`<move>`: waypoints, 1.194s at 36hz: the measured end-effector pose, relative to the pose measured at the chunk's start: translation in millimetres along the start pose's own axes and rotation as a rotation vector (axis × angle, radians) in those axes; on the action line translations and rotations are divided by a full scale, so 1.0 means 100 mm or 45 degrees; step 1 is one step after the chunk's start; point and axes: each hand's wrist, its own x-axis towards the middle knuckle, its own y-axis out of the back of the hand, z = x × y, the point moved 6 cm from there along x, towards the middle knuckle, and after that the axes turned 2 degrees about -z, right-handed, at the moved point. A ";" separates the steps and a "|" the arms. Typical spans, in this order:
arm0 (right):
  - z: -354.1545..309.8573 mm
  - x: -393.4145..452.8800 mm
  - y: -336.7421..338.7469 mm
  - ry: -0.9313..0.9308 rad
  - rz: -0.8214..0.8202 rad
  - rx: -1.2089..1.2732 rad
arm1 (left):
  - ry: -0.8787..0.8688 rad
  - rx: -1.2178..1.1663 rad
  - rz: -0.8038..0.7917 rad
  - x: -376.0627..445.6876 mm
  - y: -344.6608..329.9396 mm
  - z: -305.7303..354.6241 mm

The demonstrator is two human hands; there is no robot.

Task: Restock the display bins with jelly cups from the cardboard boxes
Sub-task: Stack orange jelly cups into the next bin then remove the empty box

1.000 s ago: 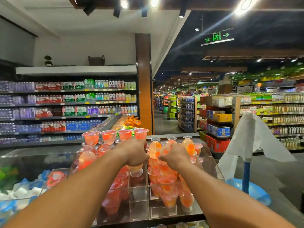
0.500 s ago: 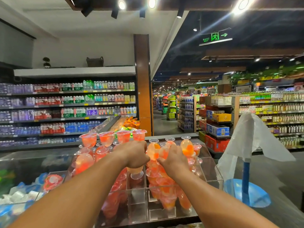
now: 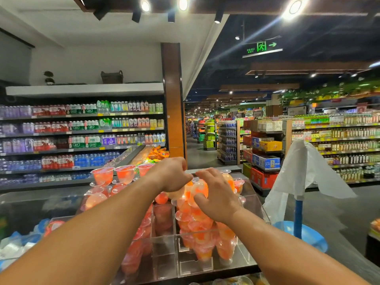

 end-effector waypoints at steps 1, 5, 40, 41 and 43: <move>-0.02 0.00 -0.01 0.025 -0.061 0.023 | -0.003 -0.028 0.026 0.01 0.04 0.05; -0.06 0.05 0.04 -0.048 -0.078 0.226 | -0.038 -0.127 0.094 0.07 0.14 0.30; 0.91 -0.09 0.27 -0.767 0.020 0.152 | 0.567 -0.728 0.453 0.31 -0.80 -0.54; 0.91 -0.07 0.25 -0.759 0.003 0.134 | 0.518 -0.745 0.423 0.31 -0.86 -0.51; 0.92 -0.05 0.22 -0.746 -0.013 0.092 | 0.394 -0.827 0.419 0.26 -0.94 -0.43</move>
